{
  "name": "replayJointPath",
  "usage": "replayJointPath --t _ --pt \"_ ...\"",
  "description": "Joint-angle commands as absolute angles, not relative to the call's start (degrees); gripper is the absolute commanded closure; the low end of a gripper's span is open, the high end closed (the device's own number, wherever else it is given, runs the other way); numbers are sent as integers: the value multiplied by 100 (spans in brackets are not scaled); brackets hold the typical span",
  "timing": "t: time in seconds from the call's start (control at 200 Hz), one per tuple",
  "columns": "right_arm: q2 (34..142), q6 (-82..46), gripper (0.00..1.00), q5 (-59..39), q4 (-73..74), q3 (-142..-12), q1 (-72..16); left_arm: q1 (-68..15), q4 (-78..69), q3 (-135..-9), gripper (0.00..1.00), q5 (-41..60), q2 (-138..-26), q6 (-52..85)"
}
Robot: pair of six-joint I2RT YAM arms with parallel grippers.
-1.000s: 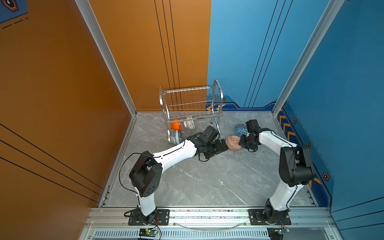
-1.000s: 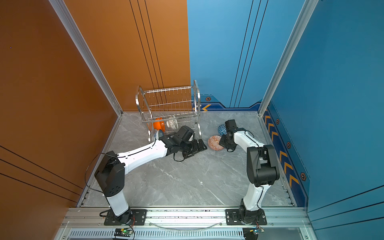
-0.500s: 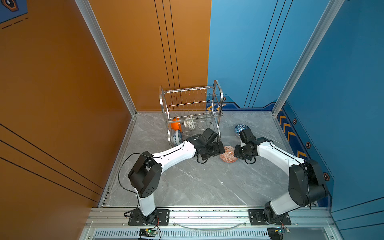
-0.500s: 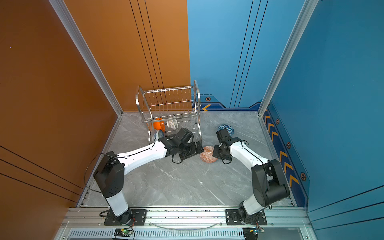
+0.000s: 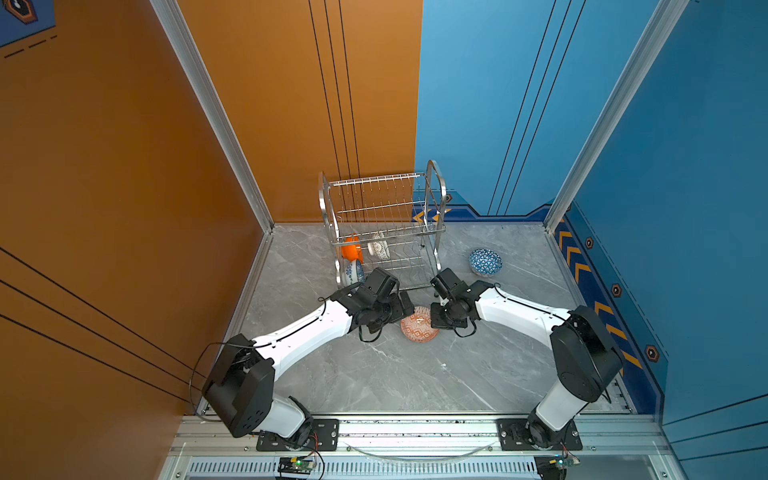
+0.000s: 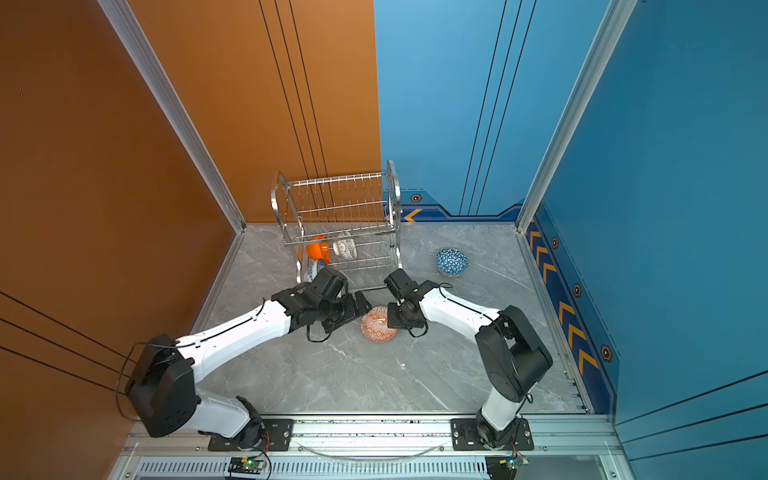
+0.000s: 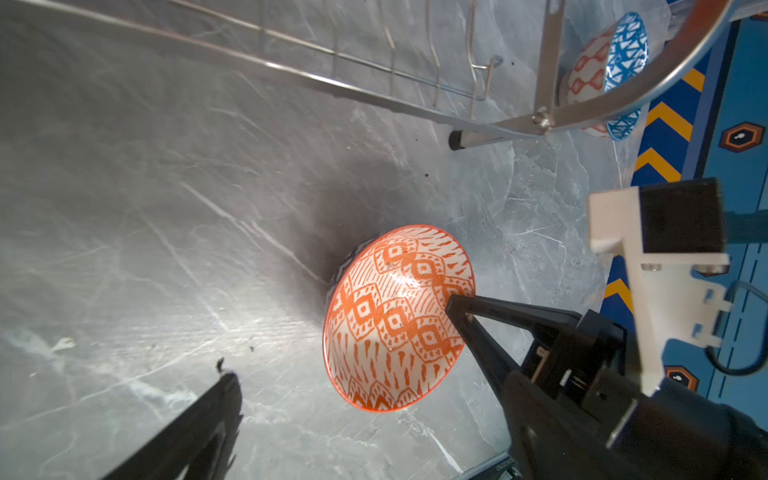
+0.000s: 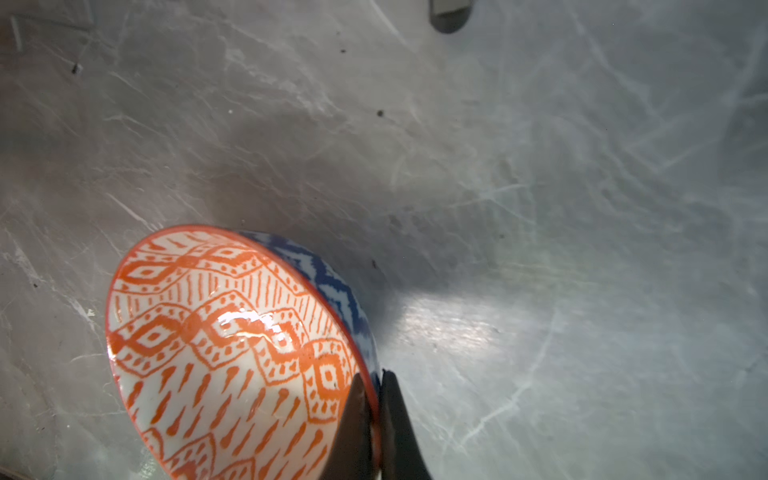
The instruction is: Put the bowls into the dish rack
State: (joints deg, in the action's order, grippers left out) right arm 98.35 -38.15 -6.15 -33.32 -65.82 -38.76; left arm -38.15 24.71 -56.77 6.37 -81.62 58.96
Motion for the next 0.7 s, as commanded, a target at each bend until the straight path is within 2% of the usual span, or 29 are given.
replayJointPath --t 0.0,0.355,0.571,0.696 --pt "10183 -3961 100 -561 -3253 -6980 -4111 -3633 2686 -5258 2 485 -7781 5982" --pt "11166 -3781 100 -554 -3479 -8003 -4258 -3078 3007 -4395 2 462 -6664 6083" --pt "11179 -3631 86 -419 -3618 -8194 -4271 -2823 3131 -4206 2 554 -6314 6089" --pt "11092 -3565 73 -357 -3704 -8290 -4274 -2651 3164 -4170 2 678 -6258 6045"
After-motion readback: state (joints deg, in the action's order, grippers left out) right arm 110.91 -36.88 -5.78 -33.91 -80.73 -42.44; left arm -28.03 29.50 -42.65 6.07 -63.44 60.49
